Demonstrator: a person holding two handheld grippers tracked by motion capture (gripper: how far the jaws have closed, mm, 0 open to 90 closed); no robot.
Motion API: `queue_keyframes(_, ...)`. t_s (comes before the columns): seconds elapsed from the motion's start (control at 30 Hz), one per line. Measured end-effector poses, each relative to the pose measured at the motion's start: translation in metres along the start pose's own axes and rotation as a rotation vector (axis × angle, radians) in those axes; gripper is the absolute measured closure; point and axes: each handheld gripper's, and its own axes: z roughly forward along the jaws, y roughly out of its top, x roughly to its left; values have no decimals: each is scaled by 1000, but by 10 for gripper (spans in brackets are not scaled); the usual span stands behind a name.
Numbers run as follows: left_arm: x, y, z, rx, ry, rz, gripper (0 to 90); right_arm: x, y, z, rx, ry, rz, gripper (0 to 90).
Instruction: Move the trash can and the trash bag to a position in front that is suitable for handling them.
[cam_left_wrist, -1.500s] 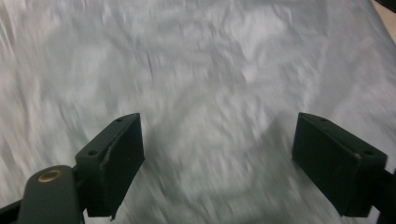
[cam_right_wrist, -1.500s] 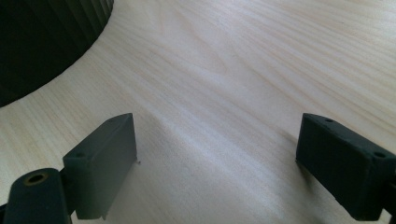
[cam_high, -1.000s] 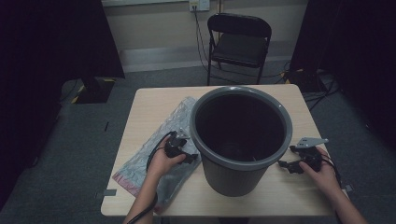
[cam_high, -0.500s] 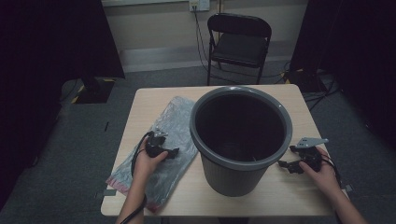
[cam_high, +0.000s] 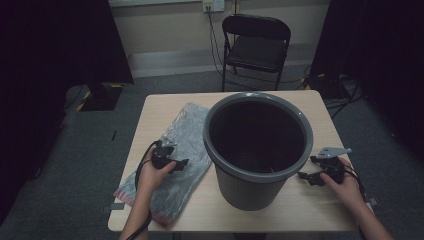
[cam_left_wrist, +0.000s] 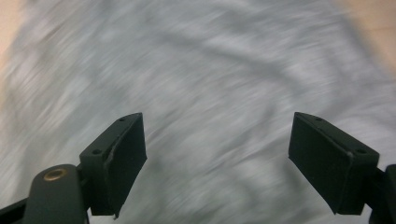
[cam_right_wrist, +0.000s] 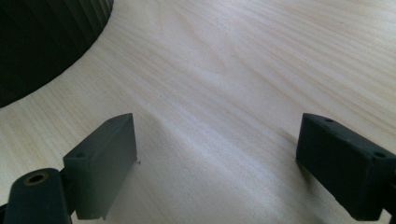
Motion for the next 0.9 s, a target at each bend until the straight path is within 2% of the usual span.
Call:
queue_keyframes(0.07, -15, 13, 5, -6, -23, 68, 184, 0, 0, 0, 0, 0, 0, 116)
queue_keyframes(0.17, -31, 25, 12, 6, -65, 103, 182, 0, 0, 0, 0, 0, 0, 116)
queue_keyframes(0.2, -34, 27, 13, 26, -75, 114, 180, 0, 0, 0, 0, 0, 0, 116)
queue_keyframes(0.23, -37, 28, 17, 23, -90, 119, 181, 0, 0, 0, 0, 0, 0, 116)
queue_keyframes(0.3, -44, 29, 21, 49, -107, 138, 174, 0, 0, 0, 0, 0, 0, 116)
queue_keyframes(0.37, -48, 28, 28, 67, -112, 155, 182, 0, 0, 0, 0, 0, 0, 116)
queue_keyframes(0.43, -51, 26, 33, 78, -104, 143, 151, 0, 0, 0, 0, 0, 0, 116)
queue_keyframes(0.5, -50, 26, 35, 64, -106, 102, 155, 0, 0, 0, 0, 0, 0, 116)
queue_keyframes(0.53, -48, 27, 34, 87, -111, 114, 153, 0, 0, 0, 0, 0, 0, 116)
queue_keyframes(0.57, -49, 26, 37, 60, -95, 94, 153, 0, 0, 0, 0, 0, 0, 116)
queue_keyframes(0.63, -48, 27, 37, 64, -76, 71, 152, 0, 0, 0, 0, 0, 0, 116)
queue_keyframes(0.7, -43, 28, 38, 70, -61, 56, 152, 0, 0, 0, 0, 0, 0, 116)
queue_keyframes(0.83, -29, 24, 37, 68, -24, -12, 152, 0, 0, 0, 0, -1, 0, 116)
queue_keyframes(0.9, -20, 21, 36, 50, 17, -44, 152, 0, 0, 0, 0, 0, 0, 116)
